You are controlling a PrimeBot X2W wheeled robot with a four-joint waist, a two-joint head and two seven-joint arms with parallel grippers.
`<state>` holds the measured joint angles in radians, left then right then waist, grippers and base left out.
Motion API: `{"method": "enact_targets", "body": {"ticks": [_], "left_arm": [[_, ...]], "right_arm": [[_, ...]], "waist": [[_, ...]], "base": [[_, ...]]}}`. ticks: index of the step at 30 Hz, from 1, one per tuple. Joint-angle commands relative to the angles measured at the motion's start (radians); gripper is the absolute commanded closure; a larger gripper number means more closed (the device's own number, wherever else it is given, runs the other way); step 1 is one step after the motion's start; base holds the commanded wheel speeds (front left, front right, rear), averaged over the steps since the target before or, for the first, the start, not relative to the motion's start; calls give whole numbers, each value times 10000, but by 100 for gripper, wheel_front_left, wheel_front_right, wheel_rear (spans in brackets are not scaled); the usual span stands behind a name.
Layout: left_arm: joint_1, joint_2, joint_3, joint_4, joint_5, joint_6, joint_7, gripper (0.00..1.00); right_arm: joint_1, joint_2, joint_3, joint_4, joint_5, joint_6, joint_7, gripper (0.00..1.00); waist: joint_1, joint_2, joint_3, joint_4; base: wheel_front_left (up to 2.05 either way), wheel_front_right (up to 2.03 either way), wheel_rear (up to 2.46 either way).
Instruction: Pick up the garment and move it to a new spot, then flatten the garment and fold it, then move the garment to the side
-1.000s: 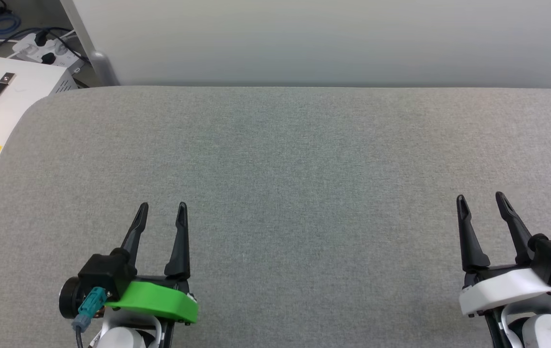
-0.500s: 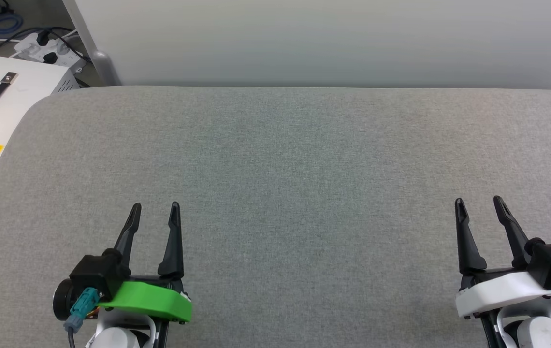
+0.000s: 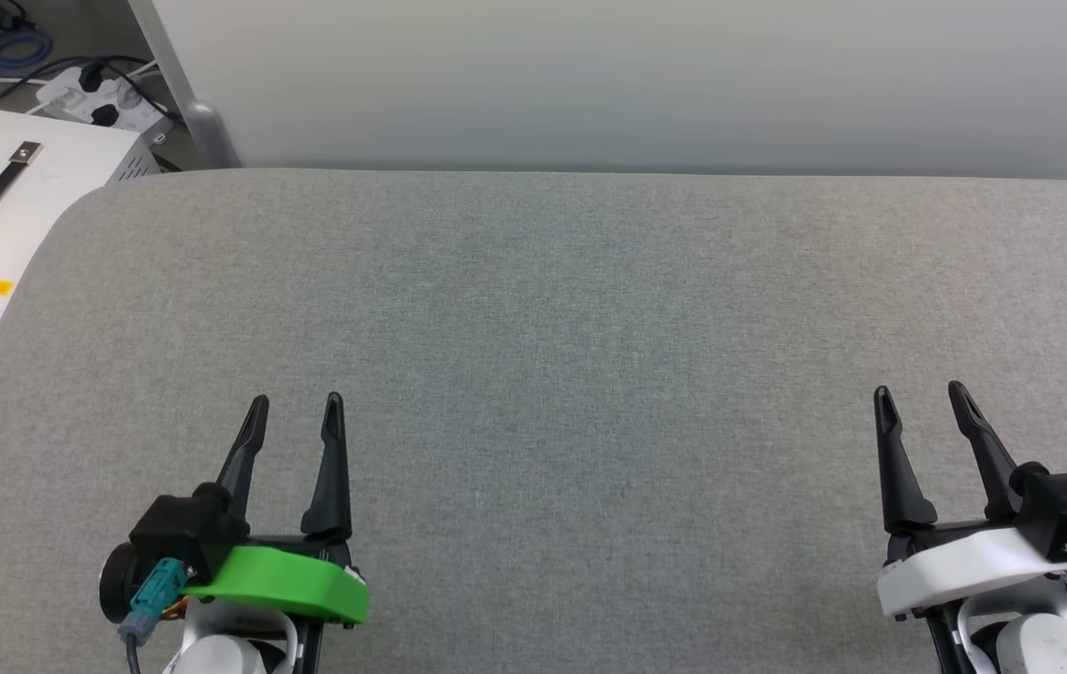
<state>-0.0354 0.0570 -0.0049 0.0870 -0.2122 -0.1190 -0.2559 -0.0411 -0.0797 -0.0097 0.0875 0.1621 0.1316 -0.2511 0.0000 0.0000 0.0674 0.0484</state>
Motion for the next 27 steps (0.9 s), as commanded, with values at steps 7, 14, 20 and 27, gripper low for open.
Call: {"method": "enact_targets", "body": {"ticks": [7, 14, 20, 27], "left_arm": [[-4, 5, -5, -13, -45, 17, 52, 100], [15, 1, -2, -60, 74, 82, 190, 100], [33, -3, 1, -101, 178, 138, 310, 100], [53, -7, 4, -149, 301, 204, 452, 100]], "right_arm": [[2, 17, 3, -15, -16, 0, 51, 100], [25, 33, 8, -62, -104, -1, 187, 100], [44, 46, 13, -103, -181, -1, 305, 100], [67, 62, 18, -152, -272, -2, 444, 100]], "waist": [[0, 0, 4, -4], [0, 0, -34, -30], [0, 0, -66, -53], [0, 0, -104, -81]], "base": [[0, 0, 0], [0, 0, 0], [0, 0, 0], [0, 0, 0]]}}
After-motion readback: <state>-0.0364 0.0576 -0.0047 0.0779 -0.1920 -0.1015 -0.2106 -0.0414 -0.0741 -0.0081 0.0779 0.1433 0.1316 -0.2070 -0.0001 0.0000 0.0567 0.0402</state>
